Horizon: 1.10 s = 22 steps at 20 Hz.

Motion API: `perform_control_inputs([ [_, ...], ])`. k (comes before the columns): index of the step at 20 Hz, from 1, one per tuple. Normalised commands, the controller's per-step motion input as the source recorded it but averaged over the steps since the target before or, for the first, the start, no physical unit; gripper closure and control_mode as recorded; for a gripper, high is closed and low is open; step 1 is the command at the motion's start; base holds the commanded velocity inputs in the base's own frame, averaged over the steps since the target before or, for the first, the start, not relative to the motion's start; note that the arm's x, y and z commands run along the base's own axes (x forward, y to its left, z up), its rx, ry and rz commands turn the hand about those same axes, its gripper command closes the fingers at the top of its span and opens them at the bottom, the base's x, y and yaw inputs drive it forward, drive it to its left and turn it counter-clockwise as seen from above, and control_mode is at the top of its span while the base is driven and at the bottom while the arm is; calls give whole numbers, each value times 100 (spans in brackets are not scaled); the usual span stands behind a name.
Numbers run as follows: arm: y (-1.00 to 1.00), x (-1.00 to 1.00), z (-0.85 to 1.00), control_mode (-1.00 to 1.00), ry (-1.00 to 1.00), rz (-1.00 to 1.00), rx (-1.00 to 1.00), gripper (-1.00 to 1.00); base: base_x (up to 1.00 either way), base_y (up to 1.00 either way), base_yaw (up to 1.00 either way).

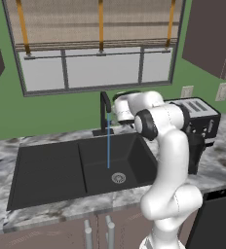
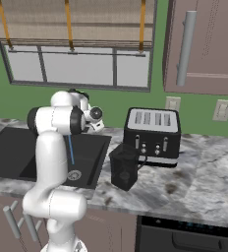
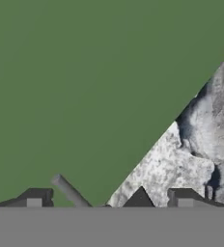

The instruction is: Turn on the sink faucet and place the jug under the water for a few seconds to fill it up.

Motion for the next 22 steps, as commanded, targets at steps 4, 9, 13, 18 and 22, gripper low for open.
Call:
perform_control_inputs([
  [4,-50,-66,68,-100,-1,-8,0,-100,0,0,0],
  [9,-50,-73,92,-100,-2,-2,0,-100,0,0,0],
  [13,-31,-74,100,-100,-2,-3,0,-100,0,0,0],
  [18,-13,-82,100,-100,0,-1,-2,-100,0,0,0],
  [22,-18,-91,100,-100,0,0,-4,-100,0,0,0],
])
